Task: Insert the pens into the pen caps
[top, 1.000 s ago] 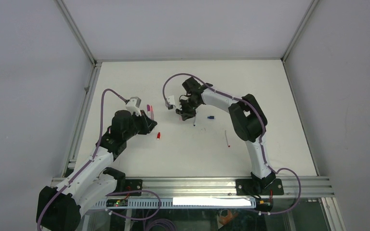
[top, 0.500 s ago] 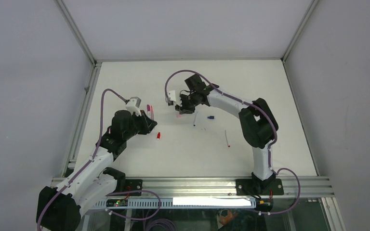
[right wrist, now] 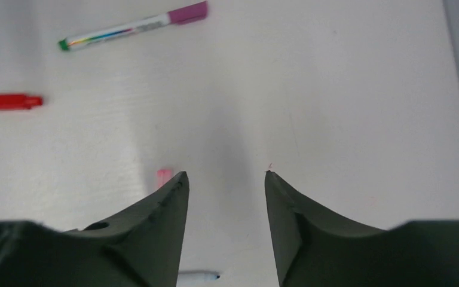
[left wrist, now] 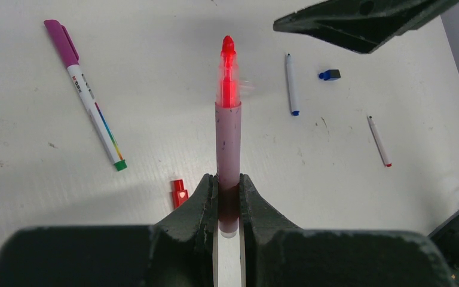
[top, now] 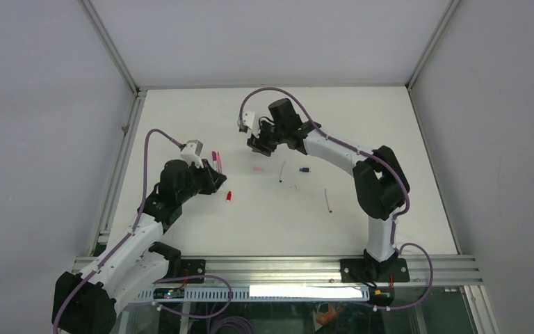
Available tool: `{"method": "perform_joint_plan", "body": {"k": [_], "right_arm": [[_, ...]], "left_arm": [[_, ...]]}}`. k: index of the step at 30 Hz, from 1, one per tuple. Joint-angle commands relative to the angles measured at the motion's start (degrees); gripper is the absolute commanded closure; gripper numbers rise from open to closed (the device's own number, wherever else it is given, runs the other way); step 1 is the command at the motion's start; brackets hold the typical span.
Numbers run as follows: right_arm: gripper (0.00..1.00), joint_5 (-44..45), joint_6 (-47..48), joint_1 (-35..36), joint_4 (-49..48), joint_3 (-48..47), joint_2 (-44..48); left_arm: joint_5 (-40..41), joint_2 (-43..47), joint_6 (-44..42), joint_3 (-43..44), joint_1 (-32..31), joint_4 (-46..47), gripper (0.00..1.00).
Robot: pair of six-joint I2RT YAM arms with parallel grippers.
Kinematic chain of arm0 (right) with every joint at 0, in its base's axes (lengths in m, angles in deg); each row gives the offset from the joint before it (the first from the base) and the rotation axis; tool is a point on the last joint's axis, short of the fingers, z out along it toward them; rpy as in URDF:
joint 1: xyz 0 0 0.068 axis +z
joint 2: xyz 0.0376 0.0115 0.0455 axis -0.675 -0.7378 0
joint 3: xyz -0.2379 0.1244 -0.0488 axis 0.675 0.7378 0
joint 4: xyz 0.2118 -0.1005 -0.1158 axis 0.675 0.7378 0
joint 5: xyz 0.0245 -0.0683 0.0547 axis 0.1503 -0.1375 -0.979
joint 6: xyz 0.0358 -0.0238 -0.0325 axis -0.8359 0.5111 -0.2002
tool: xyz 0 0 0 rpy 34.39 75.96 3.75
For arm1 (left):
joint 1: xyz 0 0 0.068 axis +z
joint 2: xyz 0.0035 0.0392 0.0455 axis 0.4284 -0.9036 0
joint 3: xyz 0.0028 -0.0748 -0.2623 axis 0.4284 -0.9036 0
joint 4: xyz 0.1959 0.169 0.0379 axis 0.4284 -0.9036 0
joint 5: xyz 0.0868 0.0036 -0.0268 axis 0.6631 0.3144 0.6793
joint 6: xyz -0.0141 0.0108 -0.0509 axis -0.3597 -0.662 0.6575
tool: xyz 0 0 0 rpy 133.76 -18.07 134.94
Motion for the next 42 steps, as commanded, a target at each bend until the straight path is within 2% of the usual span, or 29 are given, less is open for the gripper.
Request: {"method": "perform_joint_plan", "body": {"k": [1,5,9,11,14,15,17,20,22,26,29,34,42], "right_arm": [[0.40,17.6,-25.8,1.5,-19.1,-1.3,-0.3],[0.40,32.6,-47.6,1.6,-1.4,-14.7,-3.4],[0.41,41.8,-77.1,1.2,9.4,-17.3,-1.9],[0.41,45.5,-87.1,1.0,16.5,-20.3,-2.1],[0.41,51.7,-107.5,1.9,32.2,-26.6,-3.5],[0.41,51.5,-117.1,1.9,40.5,-29.8,-4.5],[0.46,47.7,-128.6,1.8,48.2,-31.5,-6.1],[0.59,35.9,-142.1,0.9,45.5,-24.1,-5.0],[0.62,34.5,-146.1,0.9,44.6,-24.9,-7.4],[0.61,33.7,-146.6,0.7,55.8,-39.1,-16.8],[0.60,32.4,-147.9,1.1,53.3,-38.2,-19.3],[0.51,31.3,-148.7,2.2,53.5,-38.3,-22.1],[0.44,29.7,-149.5,2.8,53.4,-35.7,-20.8]], "left_arm": [[-0.5,0.3,-0.9,-0.4,0.7,2.4,1.00],[0.8,1.7,-0.9,-0.5,0.7,1.6,1.00],[1.6,1.9,-0.8,0.0,0.7,1.2,1.00],[1.8,2.1,-0.6,0.4,0.7,0.6,1.00],[2.3,3.4,-0.2,0.4,0.7,0.2,1.00],[2.7,3.8,0.0,0.4,0.8,0.1,1.00],[3.4,4.9,0.1,0.6,0.7,-0.5,1.00],[4.4,6.4,-0.3,1.0,0.8,-1.5,1.00],[4.5,7.1,-0.5,0.8,0.8,-1.5,1.00],[3.9,8.7,-0.5,0.6,0.7,-1.6,1.00],[3.7,9.9,-0.7,0.7,0.7,-2.7,1.00],[5.2,10.8,-0.9,0.4,0.8,-3.5,1.00],[5.6,10.4,-1.3,0.5,0.7,-3.7,1.00]]}}
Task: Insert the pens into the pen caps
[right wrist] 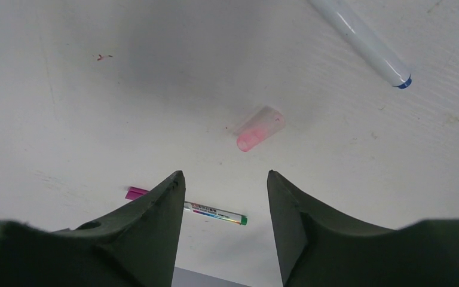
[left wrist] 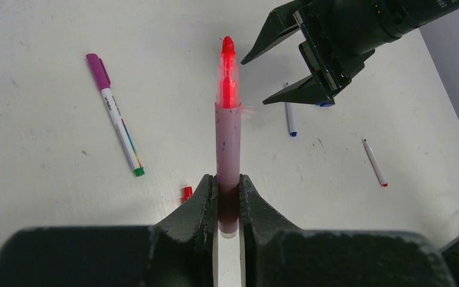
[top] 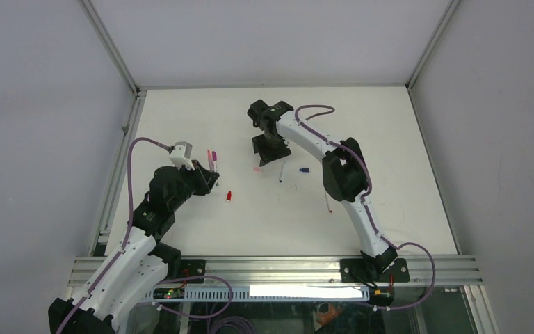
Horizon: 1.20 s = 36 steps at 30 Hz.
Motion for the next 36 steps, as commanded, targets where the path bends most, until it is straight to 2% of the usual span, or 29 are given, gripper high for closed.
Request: {"method": "perform_joint_plan", "body": {"k": [1,10,20,22,27,33,36], "right_arm": [[0.44,-0.7,-3.2,0.6,1.4,0.4,1.9],[0.49,-2.3,-6.0,0.6,-4.5,9.7,3.9],[0.52,-3.6,-6.1,-0.3,-7.9,10.9,2.1],[0.61,-4.8,-6.0,-0.3,-7.5,10.8,1.7],[0.98,-6.2,-5.3,-0.6,-6.8,11.2,1.6],[1.00,-6.1,-2.5,-0.7,-6.7,11.3,2.2],[1.00,-0.3,3.4,-0.8,-10.4,13.6,6.1]], "left_arm": [[0.9,0.3,-1.2,0.5,0.7,0.4,1.00],[1.0,0.8,-1.0,0.2,0.7,0.0,1.00],[1.6,-0.4,-1.5,0.4,0.7,0.0,1.00],[1.7,-0.6,-1.6,0.4,0.7,-0.1,1.00],[2.1,-0.6,-1.8,0.4,0.7,-0.1,1.00],[2.2,-0.5,-2.1,0.3,0.7,-0.2,1.00],[1.8,-0.4,-2.4,0.1,0.7,0.0,1.00]]}}
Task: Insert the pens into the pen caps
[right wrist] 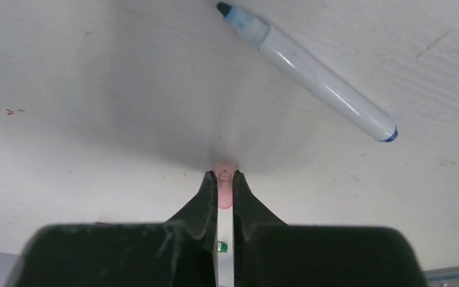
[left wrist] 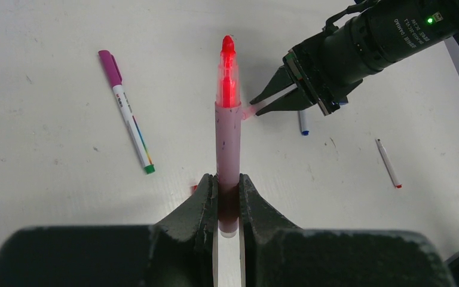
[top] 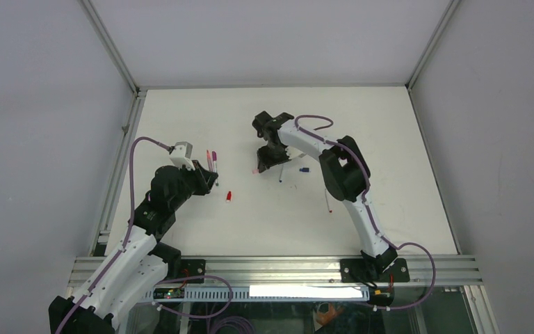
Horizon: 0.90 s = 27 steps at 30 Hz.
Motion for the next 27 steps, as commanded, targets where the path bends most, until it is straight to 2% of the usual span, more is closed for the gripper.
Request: {"method": "perform_joint_plan", "body": {"k": [1,2,4,5,6,9,13,15,18,22,27], "right_arm": [[1.00,9.0,9.7,-0.2,-6.8,4.3,8.1],[1.00,11.4,14.9,-0.1,-13.0,6.9,10.9],[1.00,10.6,32.7,-0.3,-30.8,13.1,17.5],[1.00,8.2,41.4,-0.4,-44.5,17.3,20.8],[1.00,4.8,48.2,-0.6,-53.5,21.4,23.9],[1.00,-6.6,66.8,-0.6,-75.8,33.9,32.7],[1.00,-16.1,75.9,-0.5,-91.5,43.6,39.6],[1.00,-19.1,76.1,-0.5,-94.1,44.7,42.2],[1.00,-20.4,77.9,-0.4,-92.9,42.6,44.5],[1.00,-24.6,78.4,-0.2,-88.5,39.7,45.1],[1.00,-24.4,79.8,0.3,-84.8,41.2,48.3]], "left_arm": [[-0.2,0.3,-1.6,-0.1,0.7,1.2,1.00],[-1.3,0.3,-2.0,-0.4,0.7,1.9,1.00],[-3.7,0.0,-2.8,-0.8,0.7,3.3,1.00],[-5.0,-0.5,-3.3,-0.9,0.7,3.9,1.00],[-6.4,-0.8,-3.8,-0.9,0.7,4.7,1.00],[-14.4,-2.7,-5.2,-1.7,0.7,10.7,1.00],[-28.4,-5.7,-3.9,-3.4,0.6,23.3,1.00],[-32.1,-8.1,-3.6,-2.4,0.5,25.6,1.00],[-34.0,-11.0,-2.6,-1.7,0.2,29.1,1.00],[-34.6,-12.6,-1.9,0.2,-0.3,31.2,1.00],[-34.5,-13.2,-2.5,2.2,-0.4,31.2,1.00]]}}
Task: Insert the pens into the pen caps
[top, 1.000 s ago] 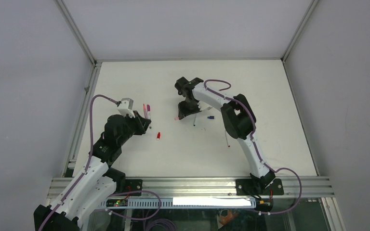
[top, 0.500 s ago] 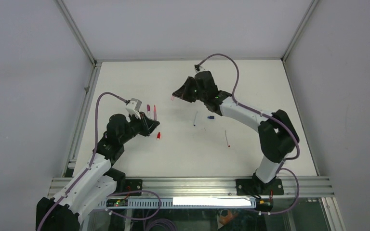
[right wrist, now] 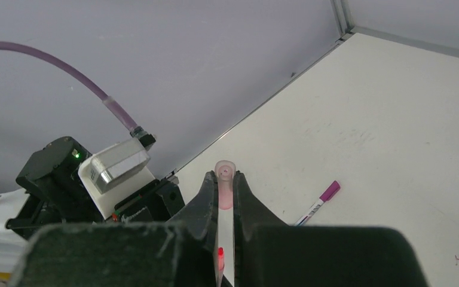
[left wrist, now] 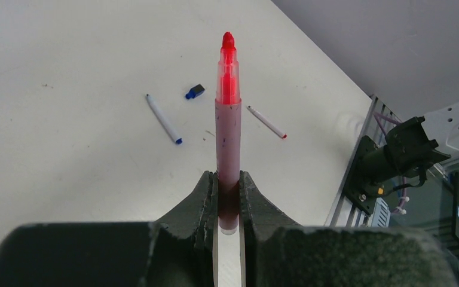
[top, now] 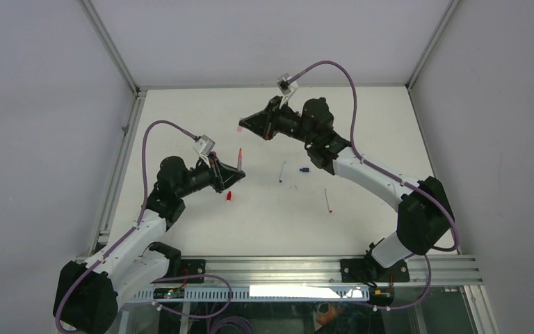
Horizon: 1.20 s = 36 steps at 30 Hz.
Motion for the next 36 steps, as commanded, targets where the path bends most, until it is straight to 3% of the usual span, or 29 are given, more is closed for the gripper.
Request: {"method": "perform_joint_plan", "body": {"k": [1,12,36], "right_arm": [[1.00,-2.2,3.4,0.6,2.2,-0.4,4.9],[1.00,-2.3,4.5,2.4,10.4,-1.5,6.2],[1.00,-1.1,5.1,3.6,13.8,0.0,4.8]], "left_arm": [[-2.4,0.1,0.0,3.9,-0.4,4.8,1.00],[-0.6,0.8,-0.3,4.5,-0.4,4.3,1.00],[1.1,3.0,-1.1,3.9,-0.4,2.9,1.00]]}}
